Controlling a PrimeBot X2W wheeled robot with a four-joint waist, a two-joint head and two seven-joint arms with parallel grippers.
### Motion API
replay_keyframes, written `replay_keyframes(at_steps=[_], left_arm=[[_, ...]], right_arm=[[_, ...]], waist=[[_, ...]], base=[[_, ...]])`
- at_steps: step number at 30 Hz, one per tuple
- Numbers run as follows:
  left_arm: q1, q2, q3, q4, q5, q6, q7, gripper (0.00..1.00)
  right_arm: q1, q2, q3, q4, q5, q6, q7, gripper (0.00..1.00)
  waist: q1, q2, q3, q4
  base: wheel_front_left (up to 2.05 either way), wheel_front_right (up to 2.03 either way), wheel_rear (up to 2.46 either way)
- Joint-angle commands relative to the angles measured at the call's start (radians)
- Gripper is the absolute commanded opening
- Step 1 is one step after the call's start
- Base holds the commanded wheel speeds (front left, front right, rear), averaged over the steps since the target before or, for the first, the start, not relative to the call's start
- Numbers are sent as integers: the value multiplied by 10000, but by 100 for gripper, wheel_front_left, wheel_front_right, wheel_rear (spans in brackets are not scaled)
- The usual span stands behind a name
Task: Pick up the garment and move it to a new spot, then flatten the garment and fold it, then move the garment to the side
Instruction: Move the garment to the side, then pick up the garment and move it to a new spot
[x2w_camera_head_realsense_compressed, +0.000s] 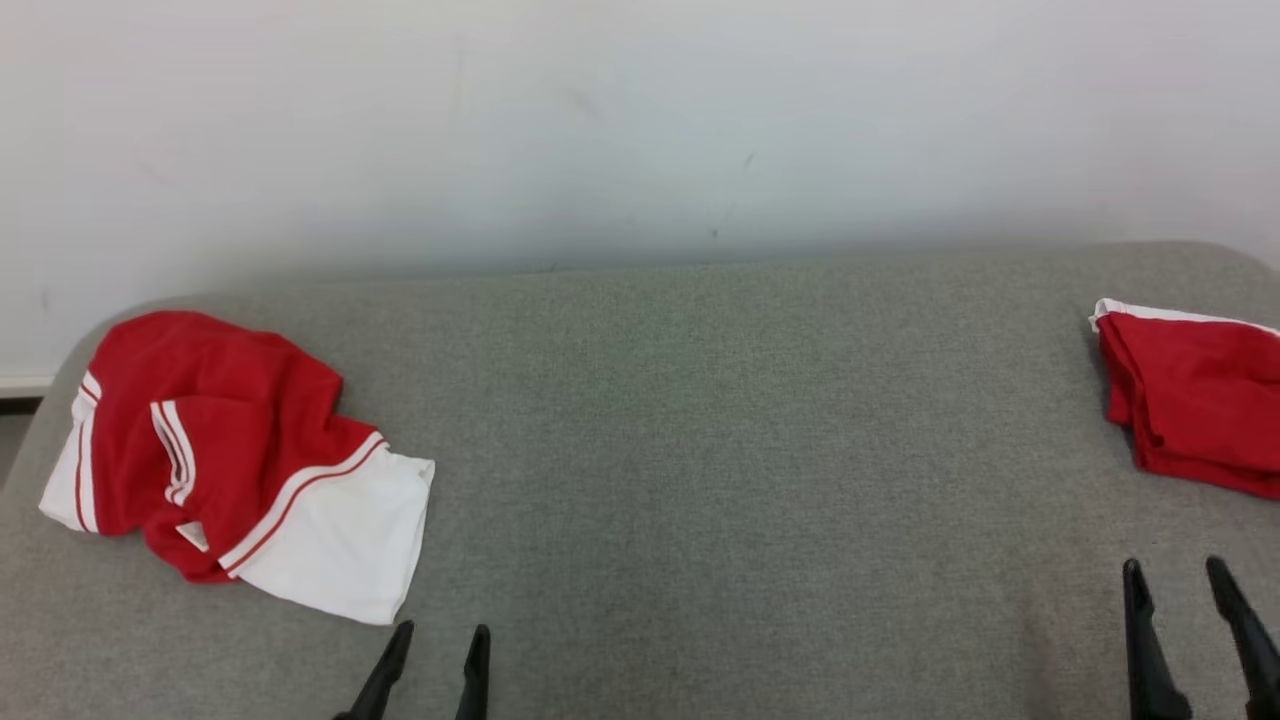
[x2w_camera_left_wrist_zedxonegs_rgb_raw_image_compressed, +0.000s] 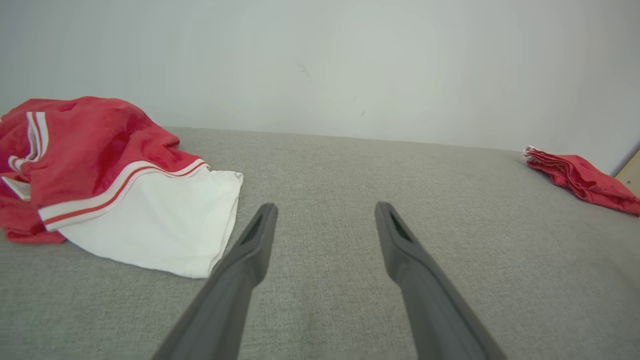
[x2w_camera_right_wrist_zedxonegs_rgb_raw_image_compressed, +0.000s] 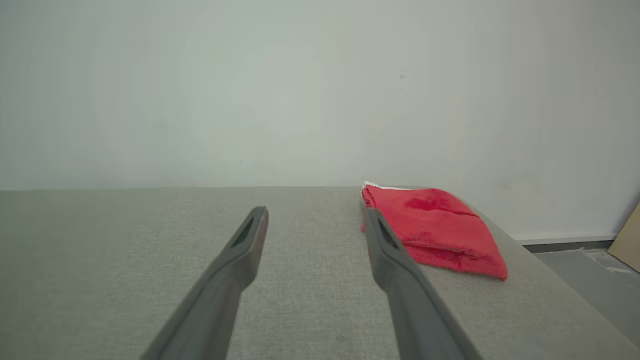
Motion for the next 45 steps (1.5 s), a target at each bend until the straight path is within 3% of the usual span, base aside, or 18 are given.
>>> replay_keyframes(at_steps=[1, 12, 30, 37, 45], left_arm=[[272, 33, 67, 5, -123, 24, 0, 100], [1035, 29, 298, -67, -295, 119, 0, 100], [1011, 29, 304, -152, -361, 285, 0, 100], [1067, 29, 358, -95, -325, 307, 0, 100], [1171, 30, 551, 27, -336, 422, 0, 100]], right_arm=[[333, 48, 99, -111, -113, -20, -28, 100], [1119, 699, 549, 350, -843, -19, -28, 100], [1065, 740, 680, 587, -978, -19, -30, 100], [1181, 782, 678, 496, -944, -19, -30, 100], [1276, 808, 726, 501, -950, -19, -30, 100]], waist=[[2, 0, -325, -159], [2, 0, -828, -282], [2, 0, -990, -62], [2, 0, -1046, 412], [2, 0, -1121, 1417]], base=[[0, 0, 0], [0, 0, 0], [0, 0, 0], [0, 0, 0], [0, 0, 0]])
